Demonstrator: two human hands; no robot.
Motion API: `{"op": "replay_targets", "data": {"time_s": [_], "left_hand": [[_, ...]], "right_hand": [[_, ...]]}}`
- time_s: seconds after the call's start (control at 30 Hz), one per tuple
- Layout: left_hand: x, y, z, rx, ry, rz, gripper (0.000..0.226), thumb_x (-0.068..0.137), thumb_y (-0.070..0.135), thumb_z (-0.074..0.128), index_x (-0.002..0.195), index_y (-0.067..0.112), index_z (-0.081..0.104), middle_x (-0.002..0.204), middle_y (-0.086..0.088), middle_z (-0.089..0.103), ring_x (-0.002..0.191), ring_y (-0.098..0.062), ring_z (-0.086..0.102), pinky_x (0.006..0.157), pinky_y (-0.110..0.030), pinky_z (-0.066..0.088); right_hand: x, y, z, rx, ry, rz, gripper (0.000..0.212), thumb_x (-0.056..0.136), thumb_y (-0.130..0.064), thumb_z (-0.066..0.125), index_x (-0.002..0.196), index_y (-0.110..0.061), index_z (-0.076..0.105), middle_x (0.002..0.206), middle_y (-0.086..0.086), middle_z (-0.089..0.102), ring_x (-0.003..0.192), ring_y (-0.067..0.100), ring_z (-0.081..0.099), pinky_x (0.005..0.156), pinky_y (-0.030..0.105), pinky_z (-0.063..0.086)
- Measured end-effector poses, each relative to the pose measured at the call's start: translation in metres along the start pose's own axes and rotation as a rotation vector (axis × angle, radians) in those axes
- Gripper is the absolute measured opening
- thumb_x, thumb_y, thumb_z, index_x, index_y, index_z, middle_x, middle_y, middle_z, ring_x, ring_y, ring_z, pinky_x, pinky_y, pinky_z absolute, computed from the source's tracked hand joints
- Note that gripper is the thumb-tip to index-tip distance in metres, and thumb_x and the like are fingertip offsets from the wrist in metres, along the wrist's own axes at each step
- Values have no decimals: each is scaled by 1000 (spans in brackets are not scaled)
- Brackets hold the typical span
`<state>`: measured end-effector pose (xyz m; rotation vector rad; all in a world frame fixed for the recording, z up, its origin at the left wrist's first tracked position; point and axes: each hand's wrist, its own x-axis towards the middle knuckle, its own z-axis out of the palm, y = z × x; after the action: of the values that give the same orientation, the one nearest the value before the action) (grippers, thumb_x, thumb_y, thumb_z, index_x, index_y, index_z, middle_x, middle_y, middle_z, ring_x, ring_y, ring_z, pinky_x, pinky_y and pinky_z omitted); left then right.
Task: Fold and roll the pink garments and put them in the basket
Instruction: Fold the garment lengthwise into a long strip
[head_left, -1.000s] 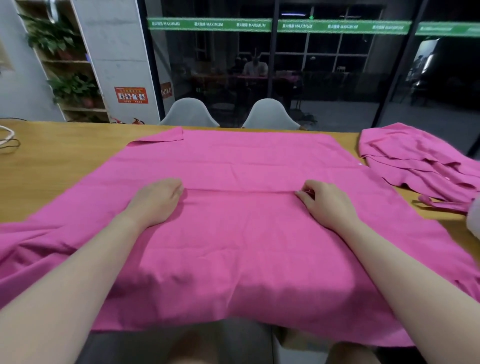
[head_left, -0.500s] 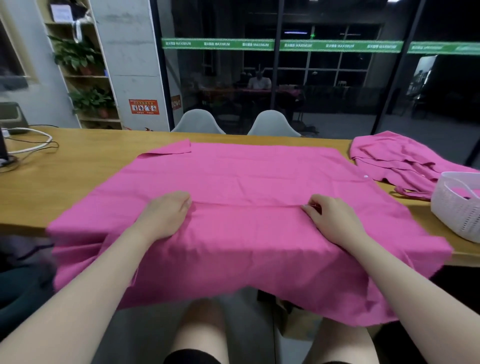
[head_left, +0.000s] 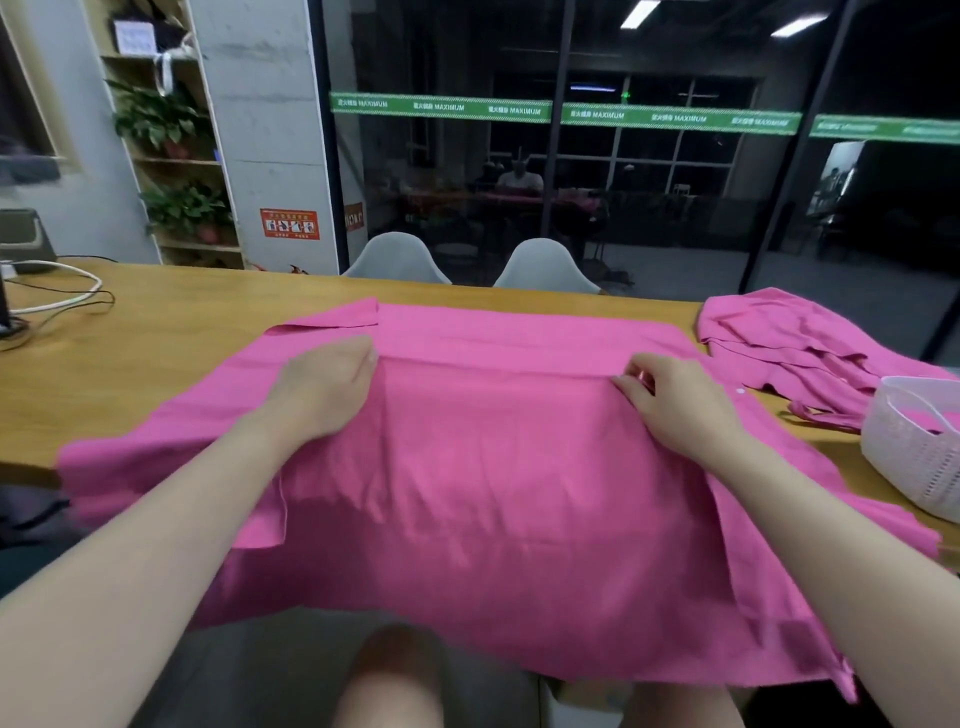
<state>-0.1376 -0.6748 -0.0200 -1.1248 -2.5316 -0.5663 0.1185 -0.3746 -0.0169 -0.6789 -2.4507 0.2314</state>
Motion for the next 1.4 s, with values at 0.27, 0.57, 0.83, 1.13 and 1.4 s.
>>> {"op": "replay_targets", "data": {"time_s": [0.27,0.57,0.83,1.13,1.4], "left_hand": [[72,-13,53,108,-210,-34,26,109,29,31,90,19,46,116,-16,65,103,-35,60,88,-44,47],[72,-30,97,81,-191,-30,28,107,33,32,83,23,42,97,-10,63,91,-35,59,77,-44,46],[53,-24,88,48,-188,-34,29,107,28,36,79,25,41,86,-1,53,84,-30,54,74,-43,43],[-25,-17,61,37,-168,-17,26,107,30,38,89,18,50,92,-7,61,91,-36,61,77,-43,46],[-80,-7,47,26,-24,23,26,106,22,44,80,22,37,80,-13,58,76,-42,58,65,-47,42]], "right_hand": [[67,22,45,-178,-142,-66,24,102,-42,53,92,-22,60,97,5,72,92,33,64,64,37,38],[56,51,86,-39,-155,-16,21,99,-48,56,86,-31,52,85,0,68,87,33,63,65,38,43],[40,46,80,-38,-129,10,25,98,-48,57,91,-24,60,91,3,71,91,34,63,68,40,47],[-30,27,45,7,-146,7,23,98,-47,57,85,-30,52,81,1,68,85,33,63,66,39,47],[-83,12,22,37,-129,5,21,98,-45,58,87,-27,58,75,-2,65,82,30,62,64,38,44]]}}
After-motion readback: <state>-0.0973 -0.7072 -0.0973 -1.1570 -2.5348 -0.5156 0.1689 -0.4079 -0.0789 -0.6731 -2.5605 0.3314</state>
